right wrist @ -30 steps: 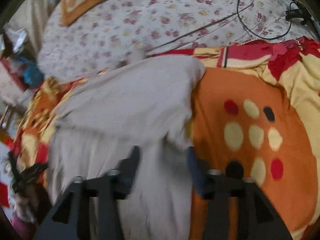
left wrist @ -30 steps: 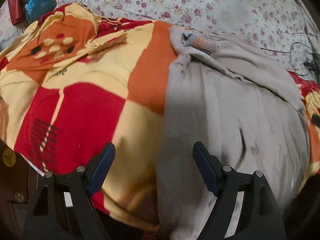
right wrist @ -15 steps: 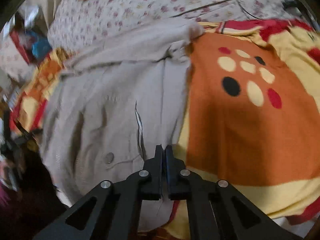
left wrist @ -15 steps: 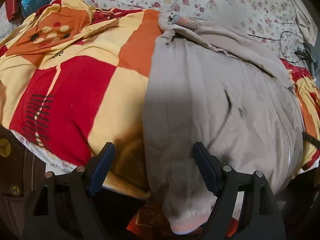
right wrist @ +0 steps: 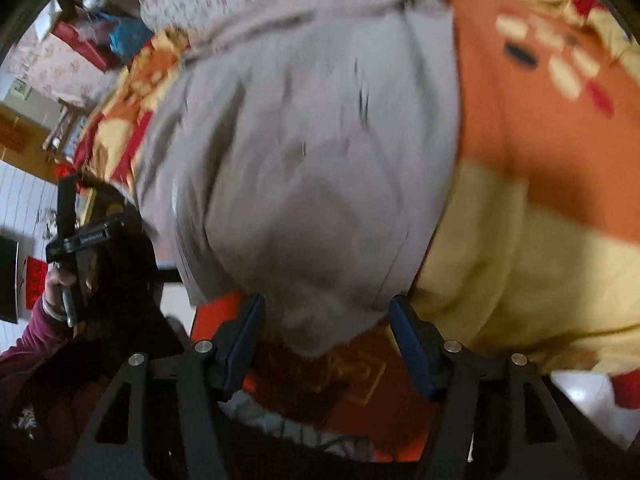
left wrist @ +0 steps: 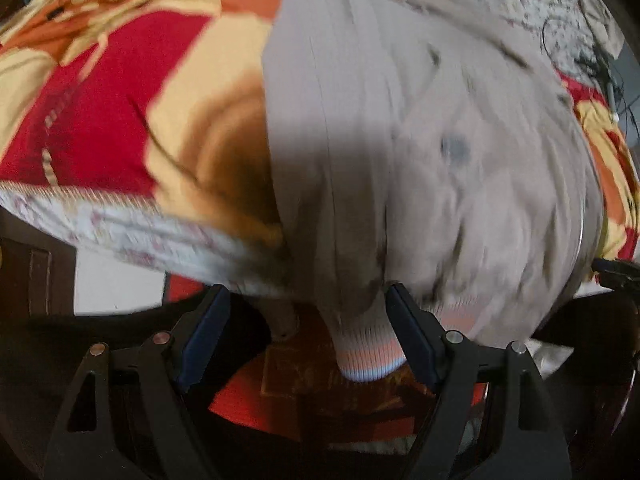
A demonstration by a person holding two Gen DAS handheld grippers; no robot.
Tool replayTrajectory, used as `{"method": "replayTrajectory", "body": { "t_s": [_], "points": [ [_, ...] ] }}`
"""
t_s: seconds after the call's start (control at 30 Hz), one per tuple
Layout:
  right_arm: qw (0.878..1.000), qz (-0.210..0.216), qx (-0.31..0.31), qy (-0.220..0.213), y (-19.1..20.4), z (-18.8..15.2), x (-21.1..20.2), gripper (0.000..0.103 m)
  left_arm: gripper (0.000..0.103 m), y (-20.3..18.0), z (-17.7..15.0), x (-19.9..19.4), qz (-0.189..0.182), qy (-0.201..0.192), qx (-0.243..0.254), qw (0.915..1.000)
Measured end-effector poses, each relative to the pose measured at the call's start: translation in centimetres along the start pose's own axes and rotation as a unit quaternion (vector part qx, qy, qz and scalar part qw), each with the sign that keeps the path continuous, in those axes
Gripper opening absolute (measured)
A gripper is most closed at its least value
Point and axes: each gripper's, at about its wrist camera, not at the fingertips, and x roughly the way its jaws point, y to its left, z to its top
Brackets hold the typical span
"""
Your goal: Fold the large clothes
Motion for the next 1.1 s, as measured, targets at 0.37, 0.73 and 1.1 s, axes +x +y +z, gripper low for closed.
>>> {"method": "replayTrajectory", "body": {
  "t_s": [0.37, 0.73, 1.1],
  "points": [
    [0.998, -0.002, -0.029, 0.054, 0.7, -1.5, 4.1, 0.067, 0.080, -0.9, -0.2, 2.7, -0.039, 0.015, -0.018, 0.9990],
    [0.992, 0.118, 0.039, 0.015, -1.7, -2.5, 1.4, 0.012, 0.015, -1.2, -1.0, 1.8, -0.076, 0.031, 0.008, 0.9966],
    [0.972, 0.184, 0.021, -0.146, 0.3, -2.1, -9.3, 0.010, 0.011, -0.4, -0.2, -7.6, -0.133, -0.060, 0.022, 0.9890]
  ]
}}
